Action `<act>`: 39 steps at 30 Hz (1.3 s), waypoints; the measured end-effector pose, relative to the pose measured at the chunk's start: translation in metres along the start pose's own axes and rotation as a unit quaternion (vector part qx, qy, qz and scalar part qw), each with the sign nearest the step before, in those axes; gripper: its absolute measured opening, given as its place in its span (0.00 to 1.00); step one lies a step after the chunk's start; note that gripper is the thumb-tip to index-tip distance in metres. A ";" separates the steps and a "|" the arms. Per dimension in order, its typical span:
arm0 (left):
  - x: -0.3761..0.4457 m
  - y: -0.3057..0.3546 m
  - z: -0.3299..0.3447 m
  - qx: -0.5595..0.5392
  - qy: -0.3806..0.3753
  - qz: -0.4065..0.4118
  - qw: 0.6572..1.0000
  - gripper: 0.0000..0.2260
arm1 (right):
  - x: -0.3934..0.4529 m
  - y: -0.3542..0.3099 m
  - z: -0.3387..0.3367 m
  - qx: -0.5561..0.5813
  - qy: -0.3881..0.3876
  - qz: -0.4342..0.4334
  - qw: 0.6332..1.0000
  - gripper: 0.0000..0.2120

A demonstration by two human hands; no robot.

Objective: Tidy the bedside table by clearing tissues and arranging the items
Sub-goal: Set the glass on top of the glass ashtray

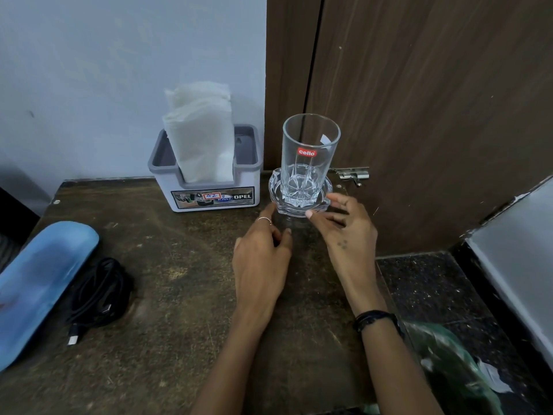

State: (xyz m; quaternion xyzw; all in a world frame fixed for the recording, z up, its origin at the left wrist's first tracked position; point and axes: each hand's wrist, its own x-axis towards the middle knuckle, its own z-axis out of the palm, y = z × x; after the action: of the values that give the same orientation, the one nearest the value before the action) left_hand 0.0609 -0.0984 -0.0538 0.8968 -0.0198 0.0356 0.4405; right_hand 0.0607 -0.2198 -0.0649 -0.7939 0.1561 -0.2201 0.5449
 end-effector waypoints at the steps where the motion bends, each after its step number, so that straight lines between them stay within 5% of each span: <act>1: 0.000 0.001 0.000 0.007 -0.004 -0.001 1.000 0.18 | 0.001 0.001 0.000 0.003 -0.003 0.001 1.000 0.22; 5: -0.001 0.005 -0.003 0.022 -0.019 0.003 1.000 0.25 | 0.001 0.001 0.000 0.012 -0.013 0.005 1.000 0.23; 39: 0.012 0.002 0.002 0.104 -0.001 -0.002 0.995 0.25 | 0.000 0.000 0.000 -0.015 -0.036 -0.009 0.999 0.21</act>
State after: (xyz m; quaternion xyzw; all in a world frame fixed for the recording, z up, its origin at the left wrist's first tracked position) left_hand 0.0729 -0.1018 -0.0524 0.9378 -0.0150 0.0356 0.3451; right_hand 0.0604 -0.2199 -0.0654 -0.8106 0.1322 -0.1937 0.5366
